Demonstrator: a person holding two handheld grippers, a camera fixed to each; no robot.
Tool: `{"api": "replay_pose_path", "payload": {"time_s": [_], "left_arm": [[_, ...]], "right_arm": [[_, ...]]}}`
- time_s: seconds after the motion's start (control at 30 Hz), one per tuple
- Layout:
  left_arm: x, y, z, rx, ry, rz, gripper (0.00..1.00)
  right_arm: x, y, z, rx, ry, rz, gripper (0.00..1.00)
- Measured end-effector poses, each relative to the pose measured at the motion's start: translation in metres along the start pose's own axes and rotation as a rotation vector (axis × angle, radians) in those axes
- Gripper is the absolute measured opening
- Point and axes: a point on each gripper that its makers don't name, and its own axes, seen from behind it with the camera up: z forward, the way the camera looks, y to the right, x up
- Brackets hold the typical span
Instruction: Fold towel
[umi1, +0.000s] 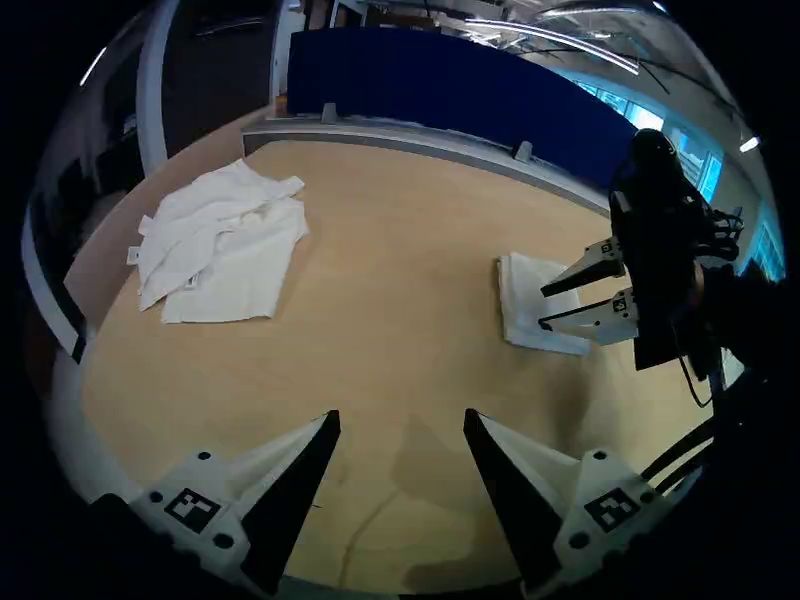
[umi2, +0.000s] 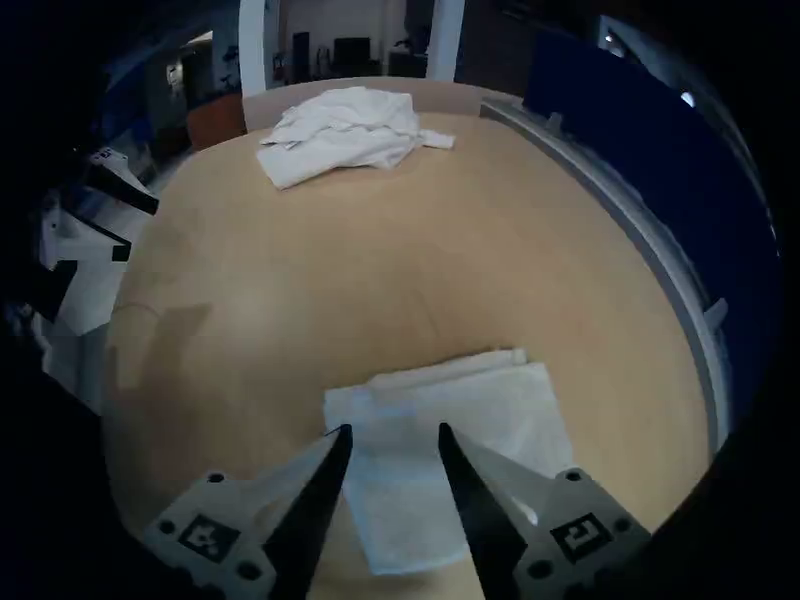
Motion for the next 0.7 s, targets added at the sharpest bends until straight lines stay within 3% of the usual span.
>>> {"api": "replay_pose_path", "payload": {"time_s": [0.2, 0.7], "left_arm": [[0.003, 0.002, 0.001, -0.005, 0.0, -0.003, 0.92], [0.01, 0.008, 0.001, -0.008, 0.002, 0.0, 0.92]], "right_arm": [[-0.004, 0.0, -0.004, -0.005, 0.01, 0.027, 0.76], [-0.04, -0.005, -0.024, -0.041, -0.007, 0.103, 0.77]]}}
